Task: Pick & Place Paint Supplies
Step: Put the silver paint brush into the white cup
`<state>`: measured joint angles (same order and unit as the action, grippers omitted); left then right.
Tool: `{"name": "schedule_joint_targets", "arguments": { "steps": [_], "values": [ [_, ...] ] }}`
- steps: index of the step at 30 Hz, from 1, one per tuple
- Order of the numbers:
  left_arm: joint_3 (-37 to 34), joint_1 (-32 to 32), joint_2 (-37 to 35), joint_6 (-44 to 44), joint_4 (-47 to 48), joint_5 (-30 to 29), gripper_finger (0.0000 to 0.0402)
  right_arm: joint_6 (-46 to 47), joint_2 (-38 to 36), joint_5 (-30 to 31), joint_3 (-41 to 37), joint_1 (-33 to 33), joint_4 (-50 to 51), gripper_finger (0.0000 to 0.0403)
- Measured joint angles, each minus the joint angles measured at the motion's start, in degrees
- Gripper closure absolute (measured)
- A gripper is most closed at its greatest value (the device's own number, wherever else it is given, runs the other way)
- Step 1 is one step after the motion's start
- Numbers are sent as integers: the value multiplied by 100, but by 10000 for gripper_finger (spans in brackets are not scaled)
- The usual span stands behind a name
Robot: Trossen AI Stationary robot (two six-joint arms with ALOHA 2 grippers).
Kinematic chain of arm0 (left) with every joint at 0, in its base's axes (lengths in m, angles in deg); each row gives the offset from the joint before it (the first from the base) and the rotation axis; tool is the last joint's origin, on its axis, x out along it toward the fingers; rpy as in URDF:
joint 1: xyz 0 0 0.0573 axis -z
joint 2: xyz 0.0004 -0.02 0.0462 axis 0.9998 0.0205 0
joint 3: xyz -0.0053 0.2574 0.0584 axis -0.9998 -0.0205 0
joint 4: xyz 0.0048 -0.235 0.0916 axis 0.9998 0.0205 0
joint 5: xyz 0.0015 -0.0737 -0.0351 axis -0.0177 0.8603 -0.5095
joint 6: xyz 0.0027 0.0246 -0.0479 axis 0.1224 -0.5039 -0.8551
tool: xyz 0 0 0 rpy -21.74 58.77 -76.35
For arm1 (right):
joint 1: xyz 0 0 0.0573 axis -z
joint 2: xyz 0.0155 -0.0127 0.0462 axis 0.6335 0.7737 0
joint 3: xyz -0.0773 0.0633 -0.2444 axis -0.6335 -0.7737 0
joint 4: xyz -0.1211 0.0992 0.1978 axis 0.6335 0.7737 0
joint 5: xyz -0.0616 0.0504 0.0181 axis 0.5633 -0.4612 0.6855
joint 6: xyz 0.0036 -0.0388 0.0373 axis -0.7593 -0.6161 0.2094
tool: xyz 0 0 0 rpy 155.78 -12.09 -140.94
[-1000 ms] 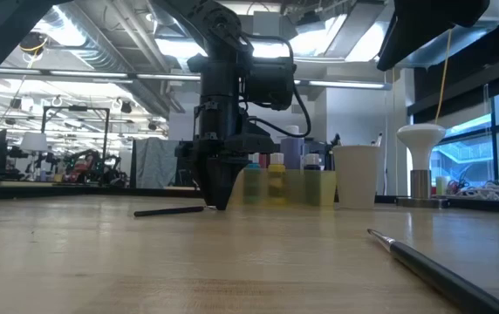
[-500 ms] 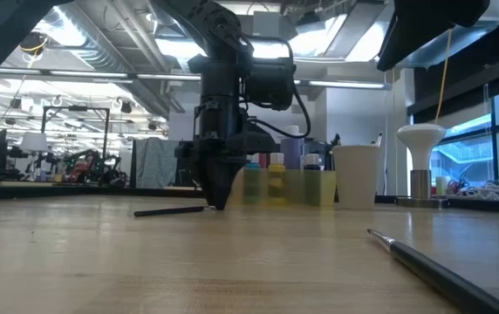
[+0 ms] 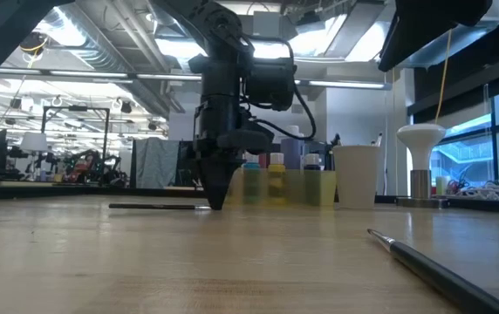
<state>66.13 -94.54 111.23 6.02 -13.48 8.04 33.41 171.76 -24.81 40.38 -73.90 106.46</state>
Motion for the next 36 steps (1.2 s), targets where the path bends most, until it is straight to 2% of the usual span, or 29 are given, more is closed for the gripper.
{"name": "schedule_joint_targets", "arguments": {
  "steps": [7, 14, 21, 26, 29, 31, 36],
  "values": [
    [148, 29, -383, 32, 425, -204, 400, 2, 0, -71, 0, -49, -65, 193],
    [195, 117, -1102, 31, 290, -587, 400, 18, 0, -67, 2, -90, -46, 193],
    [209, 212, -2170, 172, 25, -702, 400, 44, 0, 23, 2, -90, -32, 193],
    [222, 383, -3193, 477, -309, -1358, 400, 41, 0, 21, 2, -90, -127, 193],
    [222, 559, -3688, 756, -584, -1826, 400, 24, 0, 130, 2, -92, -520, 192],
    [224, 696, -3939, 985, -862, -2000, 400, -348, 0, 243, 2, -79, -957, 191],
    [224, 1050, -4222, 1900, -1573, -1948, 400, -2090, 0, 405, 2, -52, -2413, 191]
  ]
}}
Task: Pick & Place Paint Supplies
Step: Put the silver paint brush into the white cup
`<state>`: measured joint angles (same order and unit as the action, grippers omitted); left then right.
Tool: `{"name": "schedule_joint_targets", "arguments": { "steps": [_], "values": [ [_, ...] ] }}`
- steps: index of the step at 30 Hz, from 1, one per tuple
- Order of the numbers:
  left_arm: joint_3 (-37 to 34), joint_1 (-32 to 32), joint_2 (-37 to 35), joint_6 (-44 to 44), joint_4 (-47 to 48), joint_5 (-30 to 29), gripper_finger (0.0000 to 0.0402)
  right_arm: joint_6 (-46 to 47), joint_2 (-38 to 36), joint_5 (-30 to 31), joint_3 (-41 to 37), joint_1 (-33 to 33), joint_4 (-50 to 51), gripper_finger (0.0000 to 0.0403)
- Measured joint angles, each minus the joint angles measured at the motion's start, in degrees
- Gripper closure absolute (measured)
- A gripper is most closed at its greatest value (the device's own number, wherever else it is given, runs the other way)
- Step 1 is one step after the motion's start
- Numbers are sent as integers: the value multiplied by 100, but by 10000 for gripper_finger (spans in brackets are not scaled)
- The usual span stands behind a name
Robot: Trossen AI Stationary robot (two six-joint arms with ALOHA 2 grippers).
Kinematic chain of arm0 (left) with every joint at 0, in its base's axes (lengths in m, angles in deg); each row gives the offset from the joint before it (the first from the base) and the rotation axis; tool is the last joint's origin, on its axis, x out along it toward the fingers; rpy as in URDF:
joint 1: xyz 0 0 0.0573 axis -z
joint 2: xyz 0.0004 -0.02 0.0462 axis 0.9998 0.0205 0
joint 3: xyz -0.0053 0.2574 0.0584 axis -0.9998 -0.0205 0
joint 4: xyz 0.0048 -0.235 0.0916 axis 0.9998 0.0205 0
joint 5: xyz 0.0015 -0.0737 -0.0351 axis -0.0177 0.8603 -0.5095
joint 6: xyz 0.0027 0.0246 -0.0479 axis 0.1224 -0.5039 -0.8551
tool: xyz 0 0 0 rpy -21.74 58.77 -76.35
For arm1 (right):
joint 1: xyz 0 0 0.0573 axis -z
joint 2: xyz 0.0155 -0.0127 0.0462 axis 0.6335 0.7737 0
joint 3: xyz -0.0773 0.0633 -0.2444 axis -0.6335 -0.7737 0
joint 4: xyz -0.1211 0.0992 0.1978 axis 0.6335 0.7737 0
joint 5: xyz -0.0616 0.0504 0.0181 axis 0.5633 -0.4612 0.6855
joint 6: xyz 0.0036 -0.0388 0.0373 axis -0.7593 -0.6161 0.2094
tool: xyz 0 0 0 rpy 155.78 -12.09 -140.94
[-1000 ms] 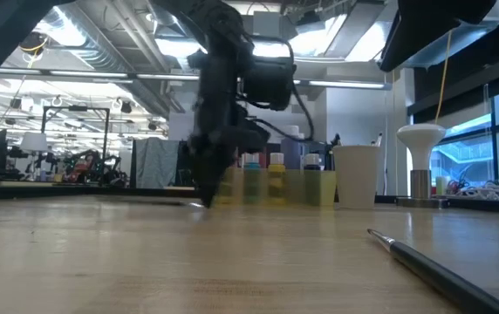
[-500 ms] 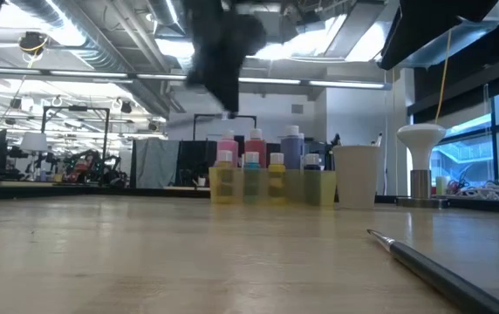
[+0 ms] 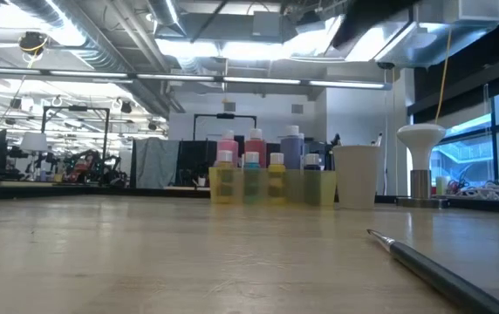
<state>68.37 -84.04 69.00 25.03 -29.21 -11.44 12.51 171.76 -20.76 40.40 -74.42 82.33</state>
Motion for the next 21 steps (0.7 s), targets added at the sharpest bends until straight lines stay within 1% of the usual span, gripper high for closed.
{"name": "schedule_joint_targets", "arguments": {
  "steps": [4, 8, 11, 13, 17, 21],
  "values": [
    [0, 317, -64, 628, -575, 211, 400, -1327, 2, 42, 57, 15, -1413, 192],
    [0, 748, -62, 1398, -1037, 232, 400, -2860, -4, 25, 171, 15, -3092, 192],
    [0, 1026, -95, 1780, -1163, 142, 400, -3667, 4, 240, 286, -26, -3889, 190],
    [0, 1256, -152, 2113, -1346, -88, 400, -3888, 0, 477, 417, -34, -4296, 188],
    [9, 1713, -346, 2456, -1425, -484, 400, -3836, 0, 930, 641, -33, -4470, 187],
    [9, 2005, -452, 2490, -1509, -830, 400, -3723, 0, 1006, 710, -28, -4625, 187]
  ]
}}
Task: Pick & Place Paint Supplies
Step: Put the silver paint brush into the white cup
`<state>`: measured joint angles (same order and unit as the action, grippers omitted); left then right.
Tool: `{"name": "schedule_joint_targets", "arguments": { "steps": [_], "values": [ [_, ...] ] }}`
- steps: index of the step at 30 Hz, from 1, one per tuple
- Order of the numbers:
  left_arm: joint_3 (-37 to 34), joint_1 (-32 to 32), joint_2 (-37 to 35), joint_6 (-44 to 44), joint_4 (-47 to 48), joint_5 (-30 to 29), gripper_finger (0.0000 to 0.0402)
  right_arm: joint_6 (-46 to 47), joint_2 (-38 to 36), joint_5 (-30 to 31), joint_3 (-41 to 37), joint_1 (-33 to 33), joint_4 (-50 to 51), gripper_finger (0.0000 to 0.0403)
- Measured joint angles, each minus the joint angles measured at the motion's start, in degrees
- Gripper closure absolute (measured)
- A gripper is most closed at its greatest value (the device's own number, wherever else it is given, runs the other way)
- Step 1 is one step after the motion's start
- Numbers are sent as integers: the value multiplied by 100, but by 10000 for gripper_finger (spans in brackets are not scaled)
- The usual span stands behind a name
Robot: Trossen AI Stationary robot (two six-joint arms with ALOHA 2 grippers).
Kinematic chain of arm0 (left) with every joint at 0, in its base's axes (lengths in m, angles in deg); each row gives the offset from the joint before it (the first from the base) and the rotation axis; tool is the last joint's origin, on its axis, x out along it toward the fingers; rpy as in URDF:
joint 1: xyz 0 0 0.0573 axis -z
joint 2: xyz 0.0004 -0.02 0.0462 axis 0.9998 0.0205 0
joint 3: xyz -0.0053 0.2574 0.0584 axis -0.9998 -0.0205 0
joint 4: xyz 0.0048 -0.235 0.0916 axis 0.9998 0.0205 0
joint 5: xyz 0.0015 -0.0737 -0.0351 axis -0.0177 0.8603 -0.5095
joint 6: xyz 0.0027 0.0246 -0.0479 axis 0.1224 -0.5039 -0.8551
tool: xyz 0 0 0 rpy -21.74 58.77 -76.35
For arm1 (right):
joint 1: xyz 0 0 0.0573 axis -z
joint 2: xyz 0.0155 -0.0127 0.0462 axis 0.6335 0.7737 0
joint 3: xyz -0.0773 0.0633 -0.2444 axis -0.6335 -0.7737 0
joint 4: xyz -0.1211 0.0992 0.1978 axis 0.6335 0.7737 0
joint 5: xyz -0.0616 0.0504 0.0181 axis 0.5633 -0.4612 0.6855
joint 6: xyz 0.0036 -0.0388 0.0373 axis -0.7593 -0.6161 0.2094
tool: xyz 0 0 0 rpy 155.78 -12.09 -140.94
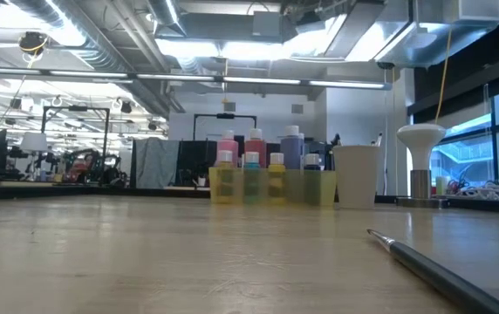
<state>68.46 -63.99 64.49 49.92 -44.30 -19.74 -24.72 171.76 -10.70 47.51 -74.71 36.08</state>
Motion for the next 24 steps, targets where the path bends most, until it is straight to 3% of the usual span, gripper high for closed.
{"name": "schedule_joint_targets", "arguments": {
  "steps": [13, 24],
  "values": [
    [0, 501, 40, -65, -873, -248, 400, -1541, 0, -333, 4, 251, -2244, 188],
    [0, 591, 40, -171, -917, -389, 400, -2196, 0, -1213, 4, 247, -2935, 200]
  ]
}}
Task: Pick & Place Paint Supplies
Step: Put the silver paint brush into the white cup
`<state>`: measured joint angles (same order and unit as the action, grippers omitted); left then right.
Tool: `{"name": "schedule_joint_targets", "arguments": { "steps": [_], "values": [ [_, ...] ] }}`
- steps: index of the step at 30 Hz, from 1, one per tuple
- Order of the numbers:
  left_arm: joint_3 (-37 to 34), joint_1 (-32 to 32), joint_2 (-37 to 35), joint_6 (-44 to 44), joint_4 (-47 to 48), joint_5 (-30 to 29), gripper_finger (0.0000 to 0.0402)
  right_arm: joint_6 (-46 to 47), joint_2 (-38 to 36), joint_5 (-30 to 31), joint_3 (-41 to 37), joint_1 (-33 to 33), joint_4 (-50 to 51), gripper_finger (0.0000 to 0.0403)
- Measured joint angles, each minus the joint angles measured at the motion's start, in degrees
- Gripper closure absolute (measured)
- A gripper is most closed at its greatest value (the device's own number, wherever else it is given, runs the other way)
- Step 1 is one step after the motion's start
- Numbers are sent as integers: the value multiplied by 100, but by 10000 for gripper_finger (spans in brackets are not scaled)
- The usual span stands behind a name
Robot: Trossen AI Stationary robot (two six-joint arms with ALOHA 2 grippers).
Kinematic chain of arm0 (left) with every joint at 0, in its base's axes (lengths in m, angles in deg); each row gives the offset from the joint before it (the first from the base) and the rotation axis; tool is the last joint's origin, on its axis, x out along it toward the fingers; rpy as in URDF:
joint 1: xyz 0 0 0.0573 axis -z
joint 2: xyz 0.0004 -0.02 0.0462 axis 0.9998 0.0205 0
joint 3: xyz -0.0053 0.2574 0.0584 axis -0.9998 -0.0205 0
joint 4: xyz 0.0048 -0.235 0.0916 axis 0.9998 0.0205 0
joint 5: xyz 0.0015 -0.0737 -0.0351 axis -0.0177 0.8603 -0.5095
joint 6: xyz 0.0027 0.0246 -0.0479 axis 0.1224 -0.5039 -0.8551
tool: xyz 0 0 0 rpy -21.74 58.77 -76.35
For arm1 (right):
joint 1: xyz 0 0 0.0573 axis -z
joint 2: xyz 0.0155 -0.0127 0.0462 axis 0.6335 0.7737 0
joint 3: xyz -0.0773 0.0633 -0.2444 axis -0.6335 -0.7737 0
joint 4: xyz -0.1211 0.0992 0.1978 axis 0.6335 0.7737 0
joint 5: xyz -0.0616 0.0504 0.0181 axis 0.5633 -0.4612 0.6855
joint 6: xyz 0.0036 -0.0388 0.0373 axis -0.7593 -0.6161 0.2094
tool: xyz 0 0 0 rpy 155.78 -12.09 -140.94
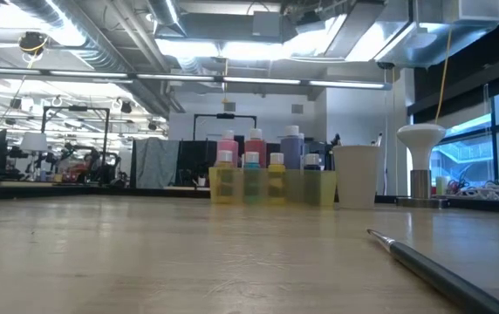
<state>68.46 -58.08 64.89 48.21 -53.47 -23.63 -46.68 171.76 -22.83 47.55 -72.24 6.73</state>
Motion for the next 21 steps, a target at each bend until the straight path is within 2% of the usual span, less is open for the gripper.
{"name": "schedule_joint_targets", "arguments": {
  "steps": [13, 21],
  "values": [
    [0, -2, 0, -4, 2, 7, 400, -86, 0, -34, 0, 86, -261, 290],
    [0, -2, 0, -20, 2, 9, 400, 33, 0, -330, 0, 218, -253, 321]
  ]
}}
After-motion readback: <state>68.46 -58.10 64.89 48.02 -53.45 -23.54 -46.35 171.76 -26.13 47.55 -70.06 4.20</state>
